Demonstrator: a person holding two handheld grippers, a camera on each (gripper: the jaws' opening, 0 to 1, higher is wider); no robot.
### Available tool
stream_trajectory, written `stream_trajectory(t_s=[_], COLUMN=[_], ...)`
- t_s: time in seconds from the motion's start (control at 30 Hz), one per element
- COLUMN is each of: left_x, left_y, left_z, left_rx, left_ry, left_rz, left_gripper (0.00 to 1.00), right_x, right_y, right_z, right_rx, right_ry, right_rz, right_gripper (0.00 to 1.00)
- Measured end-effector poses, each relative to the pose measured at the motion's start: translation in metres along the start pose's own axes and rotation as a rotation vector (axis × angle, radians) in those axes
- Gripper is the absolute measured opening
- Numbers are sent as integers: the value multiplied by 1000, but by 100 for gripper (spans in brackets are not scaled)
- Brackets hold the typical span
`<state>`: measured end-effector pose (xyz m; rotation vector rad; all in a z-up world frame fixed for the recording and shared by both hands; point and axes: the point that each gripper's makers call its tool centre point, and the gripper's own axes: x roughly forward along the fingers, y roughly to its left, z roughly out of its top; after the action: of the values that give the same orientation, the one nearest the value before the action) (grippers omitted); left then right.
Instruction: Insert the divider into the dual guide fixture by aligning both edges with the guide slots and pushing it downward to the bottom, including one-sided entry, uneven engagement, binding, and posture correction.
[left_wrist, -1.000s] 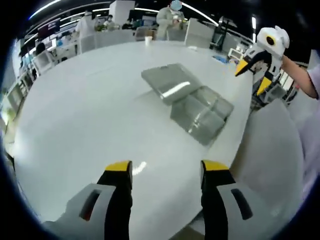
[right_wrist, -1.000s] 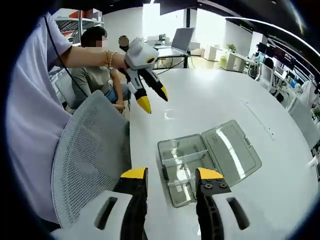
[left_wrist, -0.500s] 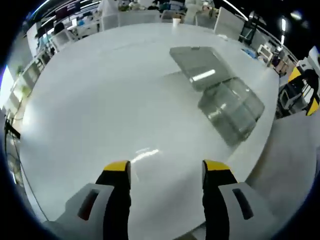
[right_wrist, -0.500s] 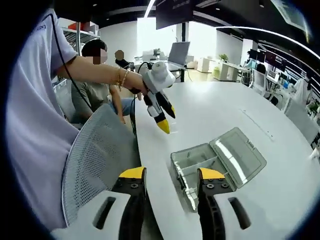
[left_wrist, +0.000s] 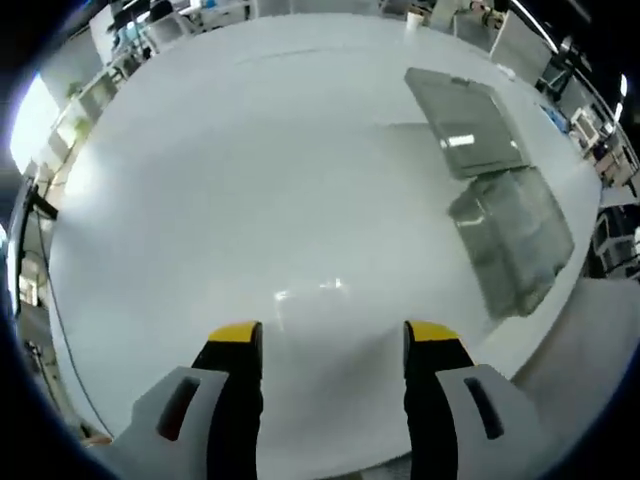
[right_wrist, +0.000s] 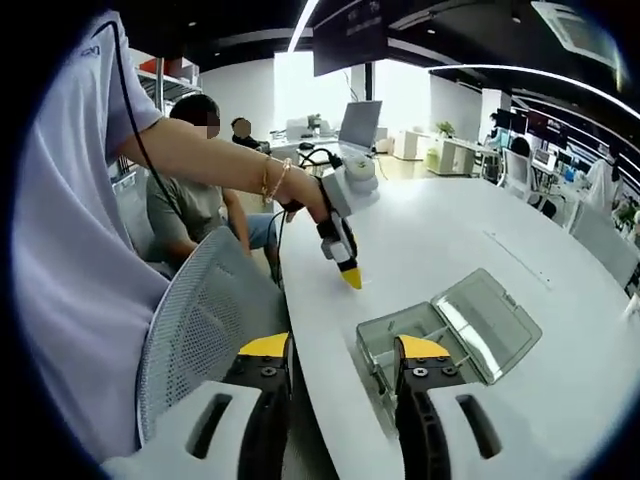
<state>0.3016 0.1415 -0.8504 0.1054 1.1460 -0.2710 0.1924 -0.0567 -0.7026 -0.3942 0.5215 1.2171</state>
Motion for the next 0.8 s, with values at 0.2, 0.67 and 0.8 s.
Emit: stream_trajectory(t_s=[0.2, 0.67, 0.8], left_x=[7, 16, 15], left_y=[9, 15, 13], left_z=[1, 0, -1], left_rx=[-1, -54, -58], left_ry=[40, 67, 63], left_rz=[60, 107, 108], left_gripper=[53, 50, 50], right_x=[-1, -8, -16], right_y=[0, -4, -6], right_z=[2, 4, 9], right_rx=[0, 3, 6], right_ry=[-11, -29, -43], right_rz=[1, -1, -2], right_gripper=[36, 36, 38])
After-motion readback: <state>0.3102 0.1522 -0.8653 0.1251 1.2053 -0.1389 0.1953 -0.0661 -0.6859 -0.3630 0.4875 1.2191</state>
